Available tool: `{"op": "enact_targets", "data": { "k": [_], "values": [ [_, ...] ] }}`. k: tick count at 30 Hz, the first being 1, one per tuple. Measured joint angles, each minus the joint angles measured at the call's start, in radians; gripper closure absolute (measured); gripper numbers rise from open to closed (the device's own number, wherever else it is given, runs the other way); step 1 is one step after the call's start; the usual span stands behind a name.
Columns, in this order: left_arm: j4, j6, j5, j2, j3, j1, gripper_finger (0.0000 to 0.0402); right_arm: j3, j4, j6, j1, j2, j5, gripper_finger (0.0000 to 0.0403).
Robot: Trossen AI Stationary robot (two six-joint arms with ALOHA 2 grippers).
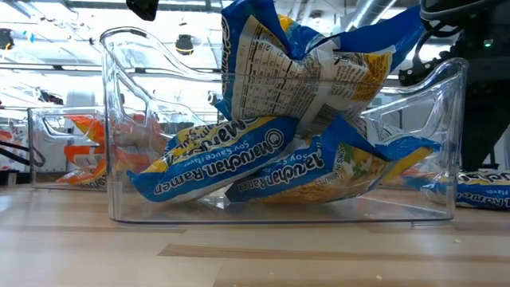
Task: Sort Maruchan noodles
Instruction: Put the blue noodle pack into the bottom transparent bin
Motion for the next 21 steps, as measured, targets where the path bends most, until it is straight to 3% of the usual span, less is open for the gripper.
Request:
{"op": "enact_targets", "data": {
  "k": [13,21],
  "values": [
    [-0.001,-0.008,0.012,0.0,0.0,0.0,0.0216,0.0,0.11,-0.103,0.001,0.002,-0.012,0.0143],
    [-0.003,0.003,0.005,0.0,0.0,0.0,0.0216,0.0,0.1,-0.131,0.0,0.002,0.045,0.0143]
  ]
}}
